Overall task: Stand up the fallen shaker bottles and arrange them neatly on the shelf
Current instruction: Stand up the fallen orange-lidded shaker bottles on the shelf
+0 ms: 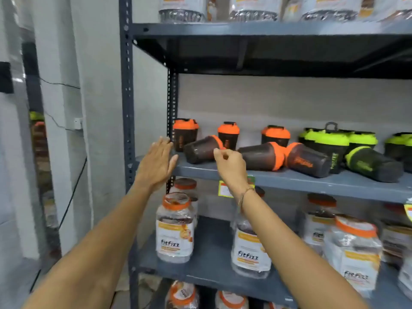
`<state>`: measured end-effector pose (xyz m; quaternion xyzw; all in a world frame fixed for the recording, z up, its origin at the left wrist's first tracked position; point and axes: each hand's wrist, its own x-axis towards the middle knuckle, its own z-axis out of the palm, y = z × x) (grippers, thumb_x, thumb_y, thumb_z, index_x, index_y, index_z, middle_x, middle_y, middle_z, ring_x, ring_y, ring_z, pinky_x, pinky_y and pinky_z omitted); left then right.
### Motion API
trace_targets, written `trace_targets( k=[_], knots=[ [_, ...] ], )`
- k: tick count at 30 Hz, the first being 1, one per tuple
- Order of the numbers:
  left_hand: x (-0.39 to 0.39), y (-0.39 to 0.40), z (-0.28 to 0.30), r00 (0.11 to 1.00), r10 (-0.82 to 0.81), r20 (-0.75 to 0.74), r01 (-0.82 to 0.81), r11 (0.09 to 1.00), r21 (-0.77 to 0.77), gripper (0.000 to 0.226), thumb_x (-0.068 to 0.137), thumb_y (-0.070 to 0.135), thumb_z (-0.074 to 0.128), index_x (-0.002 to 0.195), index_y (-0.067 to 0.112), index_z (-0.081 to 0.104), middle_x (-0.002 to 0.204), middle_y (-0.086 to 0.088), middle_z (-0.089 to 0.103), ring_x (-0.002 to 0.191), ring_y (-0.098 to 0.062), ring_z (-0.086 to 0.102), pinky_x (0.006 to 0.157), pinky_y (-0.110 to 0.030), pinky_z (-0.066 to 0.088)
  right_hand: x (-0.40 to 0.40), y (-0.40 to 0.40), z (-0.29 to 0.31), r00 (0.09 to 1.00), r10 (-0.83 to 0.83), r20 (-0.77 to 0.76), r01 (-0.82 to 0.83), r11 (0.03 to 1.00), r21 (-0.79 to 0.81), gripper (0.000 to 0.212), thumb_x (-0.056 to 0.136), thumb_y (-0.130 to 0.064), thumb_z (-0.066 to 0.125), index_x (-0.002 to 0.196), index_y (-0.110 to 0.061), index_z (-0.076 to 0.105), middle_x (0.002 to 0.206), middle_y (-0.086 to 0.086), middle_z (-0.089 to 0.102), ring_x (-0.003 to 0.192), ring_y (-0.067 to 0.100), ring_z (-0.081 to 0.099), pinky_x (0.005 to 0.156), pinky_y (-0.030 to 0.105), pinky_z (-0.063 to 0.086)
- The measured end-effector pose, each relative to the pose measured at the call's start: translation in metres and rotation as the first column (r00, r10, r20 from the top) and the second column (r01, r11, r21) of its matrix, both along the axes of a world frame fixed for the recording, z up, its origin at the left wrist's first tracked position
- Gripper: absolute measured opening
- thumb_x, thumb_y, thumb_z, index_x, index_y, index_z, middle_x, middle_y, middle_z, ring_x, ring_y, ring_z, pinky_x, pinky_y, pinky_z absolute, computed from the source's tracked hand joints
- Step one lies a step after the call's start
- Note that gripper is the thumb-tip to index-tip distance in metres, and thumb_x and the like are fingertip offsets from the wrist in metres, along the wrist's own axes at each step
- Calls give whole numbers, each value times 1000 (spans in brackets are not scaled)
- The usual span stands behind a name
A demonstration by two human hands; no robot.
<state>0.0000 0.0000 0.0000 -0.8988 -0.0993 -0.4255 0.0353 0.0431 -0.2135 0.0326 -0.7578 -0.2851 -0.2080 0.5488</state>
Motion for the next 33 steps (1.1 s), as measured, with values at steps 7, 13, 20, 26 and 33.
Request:
trace_targets(
  k=[7,13,20,26,33],
  knots=[
    [14,54,-28,999,-19,-32,17,998,-66,55,98,41,28,129,2,51,128,-18,56,122,-33,49,107,-46,35,20,51,12,938,-124,-323,74,984,-162,50,96,-39,43,115,2,64,125,23,62,118,39,54,97,35,42],
    [27,57,-49,993,-22,117,38,990,-133,43,96,40,29,106,9,58,104,-10,61,98,-27,54,93,-39,38,22,87,23,905,-289,-312,164,914,-371,90,87,-72,21,127,-1,59,138,24,52,128,40,44,107,42,33],
    [32,65,-53,982,-69,173,87,991,-101,41,97,39,30,105,11,58,101,-7,62,94,-22,55,91,-35,37,60,115,32,820,-379,-430,136,857,-497,122,46,-91,30,141,-16,44,148,17,40,132,38,39,105,48,35],
    [30,64,-53,977,-78,197,96,992,-80,46,96,39,28,104,8,61,102,-9,63,94,-24,57,90,-37,39,39,107,40,837,-291,-463,112,920,-375,95,67,-74,49,140,-14,44,146,13,43,131,35,42,106,43,38],
    [31,67,-54,983,-78,167,93,992,-84,49,96,42,26,110,9,60,108,-8,63,101,-24,57,94,-36,40,28,94,41,908,-335,-251,162,834,-527,100,74,-38,76,144,-3,13,136,17,50,122,36,52,96,42,45]
  ],
)
